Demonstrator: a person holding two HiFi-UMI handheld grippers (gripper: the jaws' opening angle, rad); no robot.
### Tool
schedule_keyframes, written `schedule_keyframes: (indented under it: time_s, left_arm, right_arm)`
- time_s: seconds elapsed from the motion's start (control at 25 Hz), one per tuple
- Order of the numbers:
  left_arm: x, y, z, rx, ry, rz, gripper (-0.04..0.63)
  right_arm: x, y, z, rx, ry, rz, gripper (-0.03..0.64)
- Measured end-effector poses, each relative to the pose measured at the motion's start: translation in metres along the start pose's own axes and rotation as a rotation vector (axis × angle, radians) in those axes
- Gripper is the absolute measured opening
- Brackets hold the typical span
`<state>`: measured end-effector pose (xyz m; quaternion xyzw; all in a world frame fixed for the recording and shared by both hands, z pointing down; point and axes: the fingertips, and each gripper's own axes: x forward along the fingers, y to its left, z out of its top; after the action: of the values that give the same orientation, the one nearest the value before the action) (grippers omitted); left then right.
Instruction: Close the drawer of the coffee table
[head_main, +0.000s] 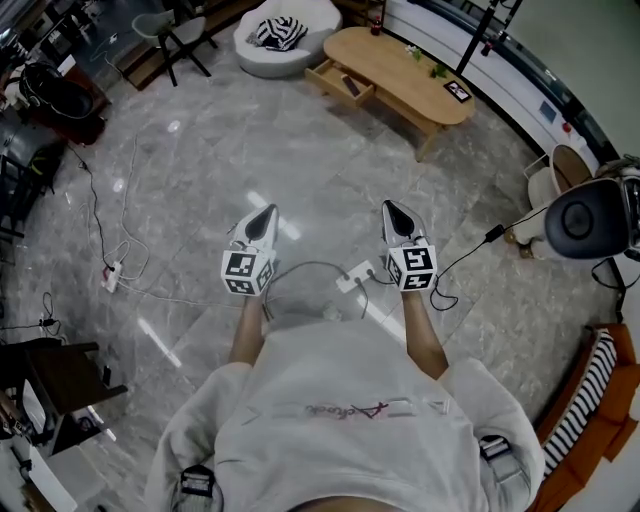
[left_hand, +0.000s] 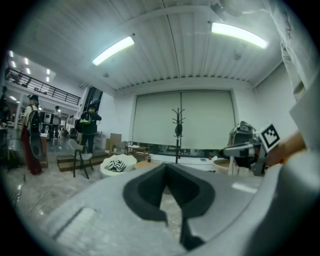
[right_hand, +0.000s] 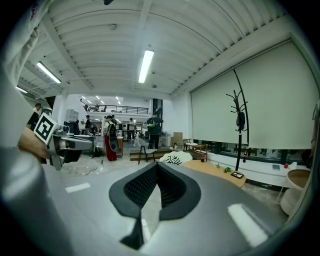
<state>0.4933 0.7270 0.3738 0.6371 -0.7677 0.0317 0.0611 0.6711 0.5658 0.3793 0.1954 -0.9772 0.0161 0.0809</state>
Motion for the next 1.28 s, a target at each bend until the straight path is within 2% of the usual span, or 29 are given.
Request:
schedule_keyframes:
  time_s: [0.48,0.76,1.0,1.28]
  left_arm:
    - [0.020,-0.009,0.008,0.032,0.016,0.007,0.000]
    - [0.038,0.007,0.001,0.024,0.026,0.010,0.000]
    - [0.071,0.042,-0.003,0.012,0.017,0.009,0.000]
    - [0.128,0.110,0.011,-0.005,-0.008,0.006,0.000]
  right_arm:
    - [0.007,-0.017,-0.007,0.026,0.002,0.031,0.005]
    - [0.036,-0.021,-0.011,0.035,0.007,0.044,0.005]
    - [0.083,-0.028,-0.011,0.023,0.012,0.042,0.005]
    - [0.163,-0.042,0.007,0.007,0.019,0.026,0.005]
